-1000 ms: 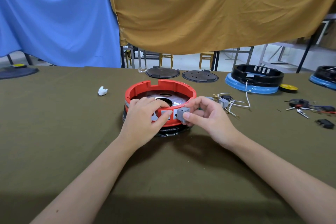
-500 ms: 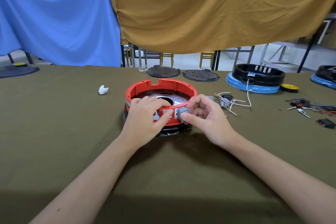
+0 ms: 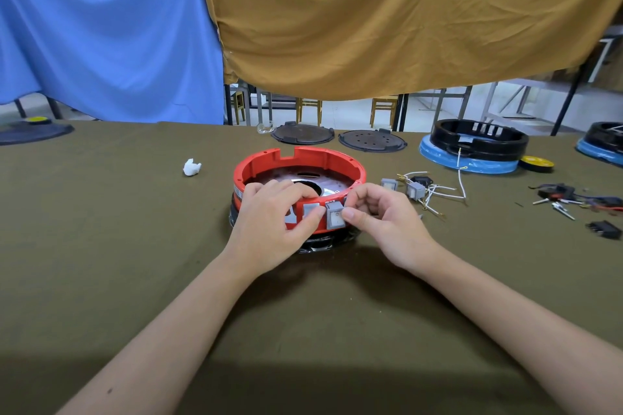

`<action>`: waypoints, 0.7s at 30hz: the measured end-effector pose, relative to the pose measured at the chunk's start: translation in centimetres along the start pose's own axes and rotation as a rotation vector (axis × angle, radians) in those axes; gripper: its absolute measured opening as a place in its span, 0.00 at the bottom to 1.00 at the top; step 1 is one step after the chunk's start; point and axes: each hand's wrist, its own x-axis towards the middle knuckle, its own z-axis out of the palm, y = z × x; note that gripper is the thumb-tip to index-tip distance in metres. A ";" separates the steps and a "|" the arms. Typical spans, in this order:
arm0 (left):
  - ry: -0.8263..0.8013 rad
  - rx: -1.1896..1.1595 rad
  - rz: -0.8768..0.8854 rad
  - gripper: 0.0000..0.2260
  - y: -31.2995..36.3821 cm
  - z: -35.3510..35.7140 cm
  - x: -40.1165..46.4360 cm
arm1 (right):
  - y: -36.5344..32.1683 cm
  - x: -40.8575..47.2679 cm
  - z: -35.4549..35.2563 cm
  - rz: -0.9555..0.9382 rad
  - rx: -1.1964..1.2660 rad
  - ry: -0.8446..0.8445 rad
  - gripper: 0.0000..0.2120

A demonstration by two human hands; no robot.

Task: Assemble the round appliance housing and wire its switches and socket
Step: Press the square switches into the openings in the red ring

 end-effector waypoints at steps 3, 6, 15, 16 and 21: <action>-0.007 -0.011 0.004 0.14 0.1 0.0 -0.1 | 0.0 0.1 -0.1 0.004 -0.017 0.027 0.06; -0.012 -0.007 0.010 0.15 0.2 0.1 0.0 | 0.1 0.1 -0.1 0.007 -0.037 0.060 0.04; 0.001 -0.004 -0.019 0.14 0.2 0.4 0.0 | 0.2 0.0 0.0 -0.007 -0.097 0.083 0.05; 0.001 -0.002 -0.022 0.14 0.2 0.4 0.0 | 0.2 0.0 0.0 -0.009 -0.106 0.089 0.05; 0.017 0.006 -0.044 0.11 0.4 0.6 0.2 | 0.2 0.1 0.1 -0.016 -0.121 0.098 0.03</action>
